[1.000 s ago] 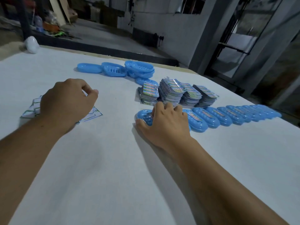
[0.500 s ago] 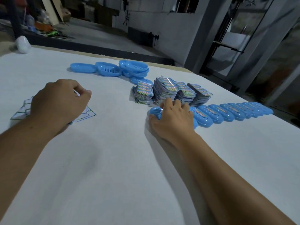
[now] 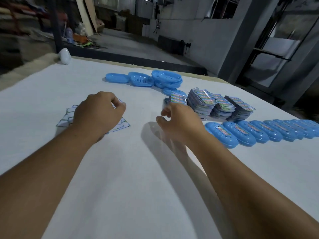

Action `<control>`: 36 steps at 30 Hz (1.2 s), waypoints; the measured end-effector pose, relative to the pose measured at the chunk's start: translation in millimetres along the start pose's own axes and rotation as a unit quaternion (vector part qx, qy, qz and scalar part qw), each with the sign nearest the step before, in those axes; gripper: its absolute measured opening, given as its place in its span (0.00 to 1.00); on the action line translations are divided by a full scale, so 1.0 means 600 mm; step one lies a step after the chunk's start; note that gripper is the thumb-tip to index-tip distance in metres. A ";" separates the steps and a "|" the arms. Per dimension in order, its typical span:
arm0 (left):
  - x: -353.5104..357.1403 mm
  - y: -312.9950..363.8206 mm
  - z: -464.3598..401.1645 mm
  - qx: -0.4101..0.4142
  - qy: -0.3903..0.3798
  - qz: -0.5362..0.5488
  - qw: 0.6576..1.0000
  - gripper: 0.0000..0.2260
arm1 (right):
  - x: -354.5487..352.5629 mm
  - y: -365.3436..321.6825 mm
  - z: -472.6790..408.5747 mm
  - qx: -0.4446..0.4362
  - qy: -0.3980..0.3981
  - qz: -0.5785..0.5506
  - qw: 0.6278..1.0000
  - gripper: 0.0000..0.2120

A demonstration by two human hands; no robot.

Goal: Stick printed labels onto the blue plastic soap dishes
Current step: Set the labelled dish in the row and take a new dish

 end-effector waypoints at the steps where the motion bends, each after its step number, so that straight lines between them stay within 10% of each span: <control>1: 0.000 -0.001 -0.001 -0.002 -0.005 0.000 1.000 0.11 | 0.009 -0.009 -0.010 -0.008 -0.012 -0.011 1.000 0.11; 15: 0.003 -0.016 -0.011 -0.018 -0.017 0.012 1.000 0.10 | 0.084 -0.043 -0.087 -0.031 -0.045 -0.021 0.998 0.08; 30: 0.020 0.019 -0.010 0.077 0.107 -0.048 0.990 0.11 | 0.151 -0.044 -0.342 0.058 -0.054 -0.022 0.997 0.33; 36: 0.016 0.015 -0.013 0.077 0.106 -0.069 0.989 0.12 | 0.174 -0.062 -0.361 0.073 -0.010 -0.060 0.996 0.09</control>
Point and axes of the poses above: each hand's wrist, its own z-axis away from the middle knuckle, its own x-axis out of the palm, y = z × x, the point moved 3 cm from there along -z, towards the middle knuckle, and after that the axes turned 13 degrees about -z, right-handed, at the moved point
